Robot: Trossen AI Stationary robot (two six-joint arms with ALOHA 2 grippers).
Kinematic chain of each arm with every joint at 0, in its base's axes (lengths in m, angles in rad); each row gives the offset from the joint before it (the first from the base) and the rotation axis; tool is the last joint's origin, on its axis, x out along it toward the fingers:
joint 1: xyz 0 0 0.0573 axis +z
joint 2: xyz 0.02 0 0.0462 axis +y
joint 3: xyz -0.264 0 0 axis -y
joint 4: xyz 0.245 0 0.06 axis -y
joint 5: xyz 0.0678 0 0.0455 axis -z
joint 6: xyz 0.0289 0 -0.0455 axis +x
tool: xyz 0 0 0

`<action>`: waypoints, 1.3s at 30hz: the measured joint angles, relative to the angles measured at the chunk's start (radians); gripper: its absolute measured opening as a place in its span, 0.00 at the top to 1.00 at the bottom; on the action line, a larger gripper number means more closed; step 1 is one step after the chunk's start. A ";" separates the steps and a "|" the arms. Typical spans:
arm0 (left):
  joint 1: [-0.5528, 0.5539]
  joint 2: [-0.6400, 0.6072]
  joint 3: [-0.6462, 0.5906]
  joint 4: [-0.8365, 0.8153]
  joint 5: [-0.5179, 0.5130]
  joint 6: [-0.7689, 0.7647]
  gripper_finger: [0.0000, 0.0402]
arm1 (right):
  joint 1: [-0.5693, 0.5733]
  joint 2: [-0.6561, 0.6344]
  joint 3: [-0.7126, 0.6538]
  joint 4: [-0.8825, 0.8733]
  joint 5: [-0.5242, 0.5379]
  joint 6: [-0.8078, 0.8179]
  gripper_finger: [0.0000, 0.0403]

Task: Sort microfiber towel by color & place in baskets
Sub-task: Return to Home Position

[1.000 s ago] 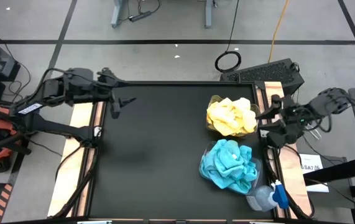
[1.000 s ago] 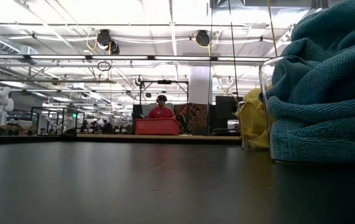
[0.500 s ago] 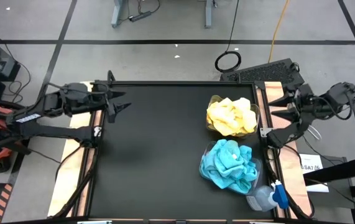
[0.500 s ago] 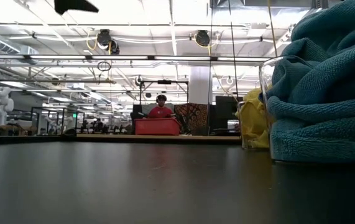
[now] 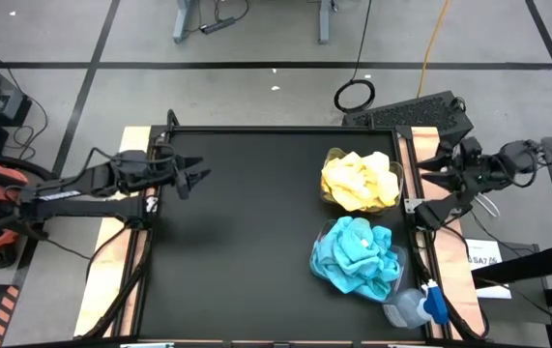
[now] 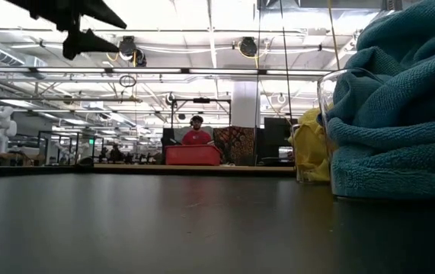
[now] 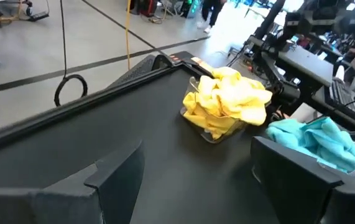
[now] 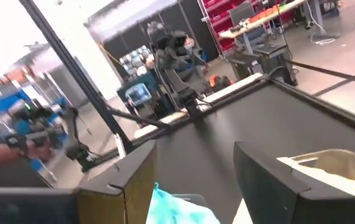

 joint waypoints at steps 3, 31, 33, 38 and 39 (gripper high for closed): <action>0.000 -0.023 -0.054 0.037 0.000 -0.021 0.26 | 0.000 -0.028 -0.080 0.042 0.000 0.020 0.50; 0.000 -0.258 -0.405 0.193 -0.043 -0.147 0.26 | -0.002 -0.030 -0.506 0.194 -0.004 0.269 0.50; 0.000 -0.278 -0.433 0.214 -0.043 -0.154 0.26 | -0.002 -0.030 -0.552 0.233 -0.004 0.287 0.50; 0.000 -0.320 -0.478 0.235 -0.030 -0.161 0.26 | -0.002 -0.030 -0.654 0.336 -0.009 0.338 0.50; 0.000 -0.327 -0.487 0.233 -0.021 -0.162 0.26 | -0.002 -0.030 -0.671 0.347 -0.009 0.349 0.50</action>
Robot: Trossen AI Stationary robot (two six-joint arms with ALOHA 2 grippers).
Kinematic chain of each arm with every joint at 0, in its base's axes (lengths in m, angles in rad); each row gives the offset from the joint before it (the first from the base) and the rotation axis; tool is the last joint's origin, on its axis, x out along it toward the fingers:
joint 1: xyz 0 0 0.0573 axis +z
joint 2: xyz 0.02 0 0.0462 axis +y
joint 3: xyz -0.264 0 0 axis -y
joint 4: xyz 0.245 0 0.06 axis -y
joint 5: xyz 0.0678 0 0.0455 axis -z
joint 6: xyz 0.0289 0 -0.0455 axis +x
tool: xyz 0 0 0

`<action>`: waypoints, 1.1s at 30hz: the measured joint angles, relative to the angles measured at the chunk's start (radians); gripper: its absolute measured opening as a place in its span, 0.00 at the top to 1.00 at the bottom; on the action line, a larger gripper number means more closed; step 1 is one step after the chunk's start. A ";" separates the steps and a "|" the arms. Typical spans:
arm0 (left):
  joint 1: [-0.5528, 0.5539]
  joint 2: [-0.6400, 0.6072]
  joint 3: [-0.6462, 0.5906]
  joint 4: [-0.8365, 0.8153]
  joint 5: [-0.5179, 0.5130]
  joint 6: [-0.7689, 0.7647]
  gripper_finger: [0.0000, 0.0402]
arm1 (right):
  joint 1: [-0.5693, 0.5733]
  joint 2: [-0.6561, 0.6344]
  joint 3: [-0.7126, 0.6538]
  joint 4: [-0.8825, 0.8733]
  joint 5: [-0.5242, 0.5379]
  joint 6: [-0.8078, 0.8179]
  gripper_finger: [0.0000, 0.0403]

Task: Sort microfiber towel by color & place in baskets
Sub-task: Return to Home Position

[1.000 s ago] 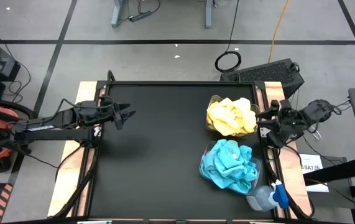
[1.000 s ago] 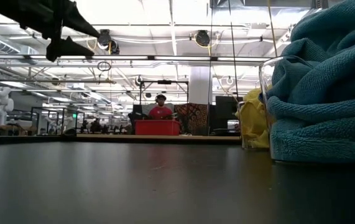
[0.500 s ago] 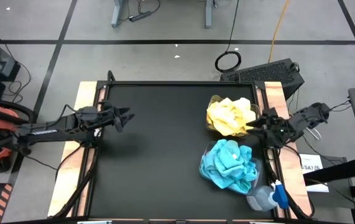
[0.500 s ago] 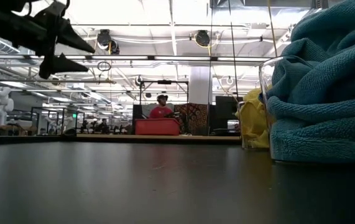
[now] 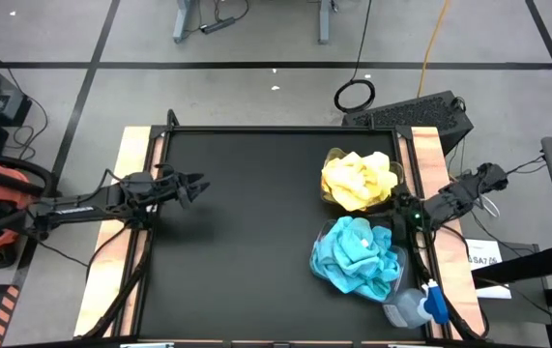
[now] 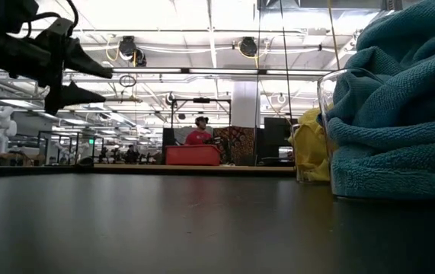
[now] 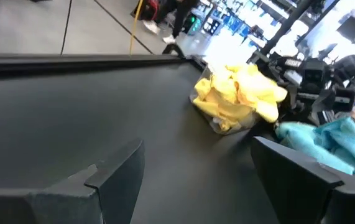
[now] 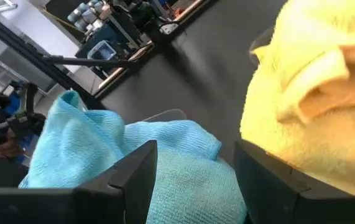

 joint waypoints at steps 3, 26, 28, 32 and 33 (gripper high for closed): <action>0.000 -0.015 -0.019 -0.007 0.022 0.001 0.26 | 0.000 0.000 -0.039 0.029 0.008 0.036 0.50; 0.000 -0.028 -0.118 0.021 0.078 0.010 0.26 | 0.000 0.004 -0.073 0.040 0.080 0.059 0.50; 0.000 -0.028 -0.118 0.020 0.078 0.016 0.26 | 0.000 0.004 -0.073 0.040 0.080 0.059 0.50; 0.000 -0.028 -0.119 0.020 0.077 0.088 0.26 | 0.000 0.004 -0.073 0.040 0.080 0.058 0.50; 0.000 -0.028 -0.119 0.019 0.077 0.096 0.26 | 0.000 0.004 -0.073 0.040 0.080 0.058 0.50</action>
